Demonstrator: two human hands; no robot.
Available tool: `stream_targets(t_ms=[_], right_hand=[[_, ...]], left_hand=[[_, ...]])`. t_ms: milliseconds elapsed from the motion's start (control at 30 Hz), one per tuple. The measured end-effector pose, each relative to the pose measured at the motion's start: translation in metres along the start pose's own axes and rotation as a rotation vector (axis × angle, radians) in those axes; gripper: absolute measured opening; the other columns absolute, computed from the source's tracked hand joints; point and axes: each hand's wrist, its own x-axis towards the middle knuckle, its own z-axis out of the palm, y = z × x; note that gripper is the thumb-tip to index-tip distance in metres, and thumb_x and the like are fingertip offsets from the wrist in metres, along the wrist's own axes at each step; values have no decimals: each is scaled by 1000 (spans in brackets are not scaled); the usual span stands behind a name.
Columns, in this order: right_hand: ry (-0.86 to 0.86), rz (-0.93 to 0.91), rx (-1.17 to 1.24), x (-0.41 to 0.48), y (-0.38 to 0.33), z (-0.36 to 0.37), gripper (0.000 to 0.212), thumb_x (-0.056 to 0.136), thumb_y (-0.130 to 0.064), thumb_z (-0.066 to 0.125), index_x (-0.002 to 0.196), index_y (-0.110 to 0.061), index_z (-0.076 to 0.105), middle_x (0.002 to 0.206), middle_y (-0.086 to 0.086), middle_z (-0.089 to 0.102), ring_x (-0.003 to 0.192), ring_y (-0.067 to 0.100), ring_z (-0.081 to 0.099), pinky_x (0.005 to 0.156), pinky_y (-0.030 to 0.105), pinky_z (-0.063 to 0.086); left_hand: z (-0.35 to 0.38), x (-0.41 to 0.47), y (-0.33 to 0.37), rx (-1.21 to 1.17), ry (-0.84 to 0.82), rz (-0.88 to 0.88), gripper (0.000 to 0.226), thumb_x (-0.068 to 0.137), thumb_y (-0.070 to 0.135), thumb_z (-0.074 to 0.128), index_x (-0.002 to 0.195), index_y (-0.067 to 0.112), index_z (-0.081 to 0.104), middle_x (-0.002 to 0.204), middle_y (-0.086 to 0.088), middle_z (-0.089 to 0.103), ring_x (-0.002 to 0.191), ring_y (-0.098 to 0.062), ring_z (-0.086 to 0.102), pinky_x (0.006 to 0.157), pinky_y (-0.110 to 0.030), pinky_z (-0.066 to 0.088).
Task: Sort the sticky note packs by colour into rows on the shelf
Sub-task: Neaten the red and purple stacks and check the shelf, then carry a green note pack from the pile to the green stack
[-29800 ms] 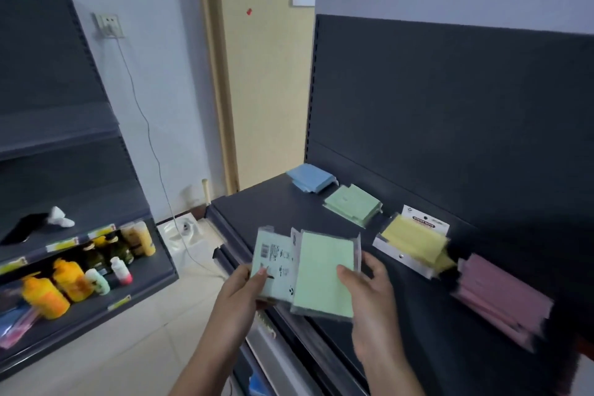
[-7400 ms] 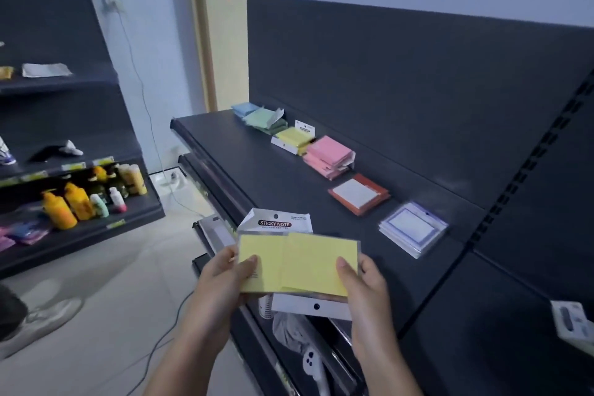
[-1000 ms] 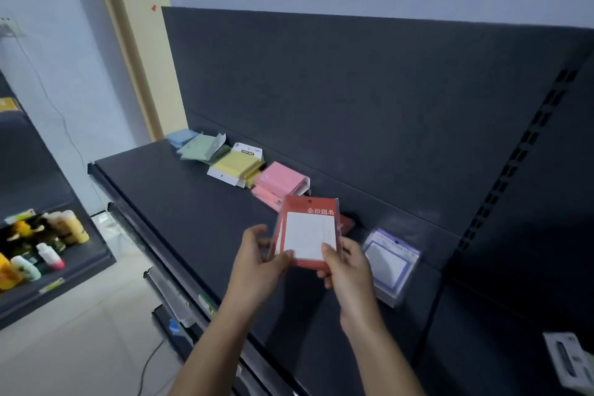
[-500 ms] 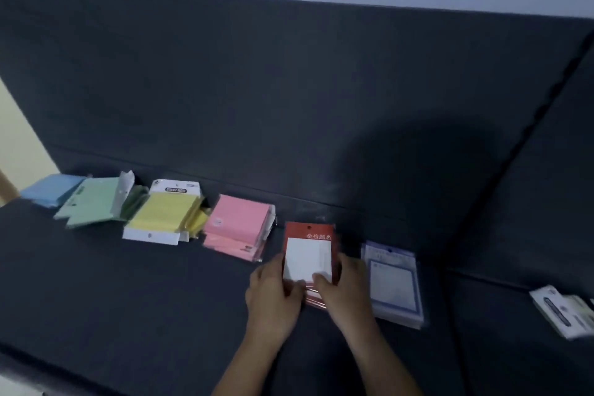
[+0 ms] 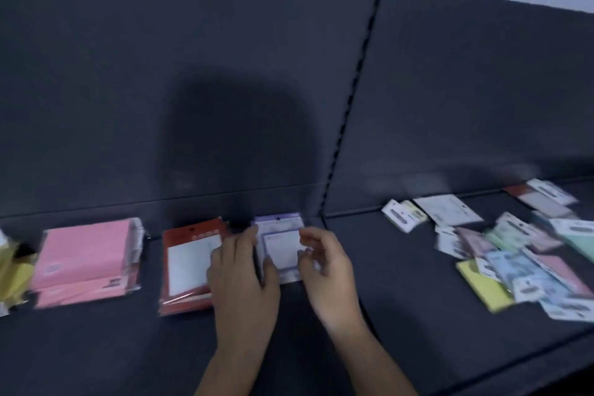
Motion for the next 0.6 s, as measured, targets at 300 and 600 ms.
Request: stream_targets(t_ms=[300, 600], right_hand=[[189, -49, -637, -17, 44, -179, 33, 87, -12, 58, 119, -18, 61, 116, -5, 63, 108, 10, 57, 88, 12, 37], [279, 92, -720, -46, 106, -384, 38, 90, -19, 58, 128, -19, 54, 117, -9, 58, 115, 11, 51, 83, 15, 36]], left_hand=[[83, -35, 110, 284, -446, 359, 43, 96, 30, 41, 138, 26, 34, 128, 7, 45, 116, -15, 43, 95, -30, 32], [206, -83, 254, 210, -462, 485, 37, 92, 30, 49, 128, 25, 44, 124, 9, 50, 114, -15, 48, 99, -32, 32]])
